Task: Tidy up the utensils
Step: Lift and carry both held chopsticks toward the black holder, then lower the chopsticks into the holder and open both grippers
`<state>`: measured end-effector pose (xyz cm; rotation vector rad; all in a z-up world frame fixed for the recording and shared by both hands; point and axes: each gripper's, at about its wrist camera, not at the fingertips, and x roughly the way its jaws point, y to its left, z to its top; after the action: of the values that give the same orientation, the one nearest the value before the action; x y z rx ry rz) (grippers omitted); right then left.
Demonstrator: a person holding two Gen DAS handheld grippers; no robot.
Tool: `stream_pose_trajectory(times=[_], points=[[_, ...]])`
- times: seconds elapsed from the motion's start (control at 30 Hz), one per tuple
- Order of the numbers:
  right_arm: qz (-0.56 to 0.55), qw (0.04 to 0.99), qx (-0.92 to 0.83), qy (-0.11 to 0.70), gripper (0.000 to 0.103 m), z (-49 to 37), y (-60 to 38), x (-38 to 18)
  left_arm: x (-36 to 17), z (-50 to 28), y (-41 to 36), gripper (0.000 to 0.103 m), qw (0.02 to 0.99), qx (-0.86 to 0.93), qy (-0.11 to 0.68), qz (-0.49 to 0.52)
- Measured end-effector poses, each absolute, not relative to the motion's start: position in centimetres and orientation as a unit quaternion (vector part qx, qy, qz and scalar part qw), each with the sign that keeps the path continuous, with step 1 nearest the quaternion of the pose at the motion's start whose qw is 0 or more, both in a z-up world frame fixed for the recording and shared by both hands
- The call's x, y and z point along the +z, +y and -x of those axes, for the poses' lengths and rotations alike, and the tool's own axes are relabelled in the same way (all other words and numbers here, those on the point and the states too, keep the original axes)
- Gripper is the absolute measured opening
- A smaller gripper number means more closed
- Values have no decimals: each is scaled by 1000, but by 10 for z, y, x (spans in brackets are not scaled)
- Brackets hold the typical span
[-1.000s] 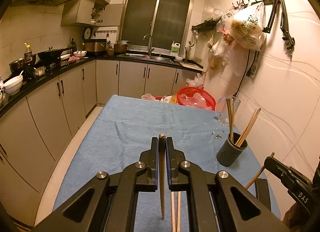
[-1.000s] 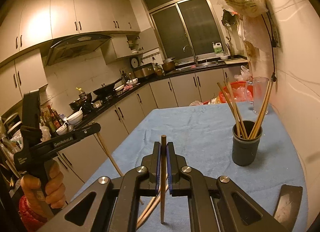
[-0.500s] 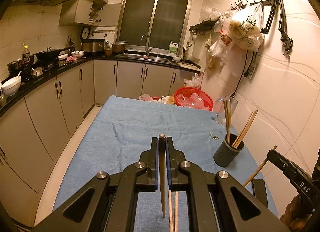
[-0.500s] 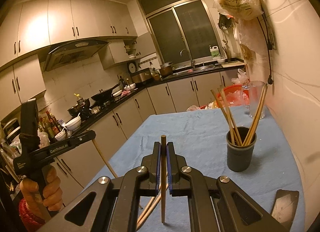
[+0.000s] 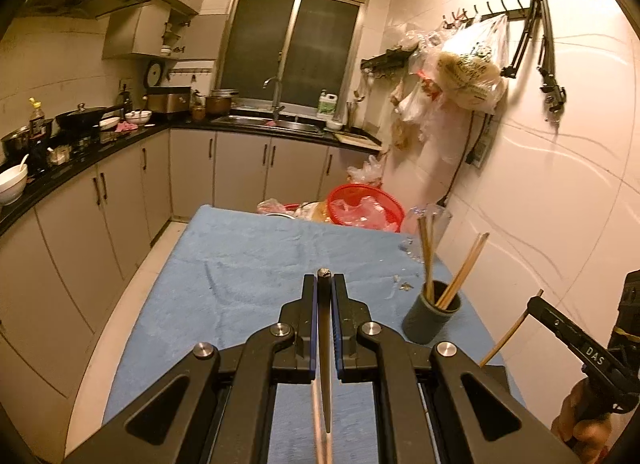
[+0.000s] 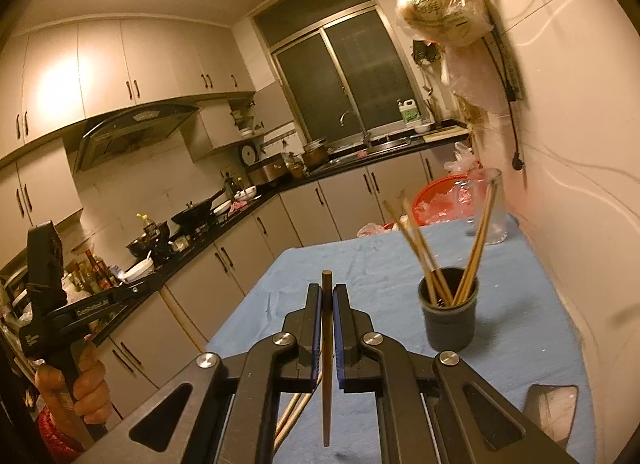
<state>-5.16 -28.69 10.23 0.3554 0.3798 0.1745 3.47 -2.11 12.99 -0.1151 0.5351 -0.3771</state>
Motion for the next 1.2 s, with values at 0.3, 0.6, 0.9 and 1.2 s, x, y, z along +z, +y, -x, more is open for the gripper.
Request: stream_pose_trajectory(times=[0.3, 0.6, 0.9, 1.2], points=[[-187, 966, 65, 166, 6, 60, -319, 121, 152, -39, -51, 7, 936, -231, 260, 55], [-183, 972, 40, 140, 6, 62, -349, 146, 173, -53, -90, 7, 931, -261, 250, 52], [-187, 976, 21, 112, 6, 45, -372, 174, 196, -70, -133, 7, 927, -289, 234, 52], [-173, 980, -12, 95, 6, 13, -392, 189, 209, -106, -172, 7, 924, -301, 228, 67]])
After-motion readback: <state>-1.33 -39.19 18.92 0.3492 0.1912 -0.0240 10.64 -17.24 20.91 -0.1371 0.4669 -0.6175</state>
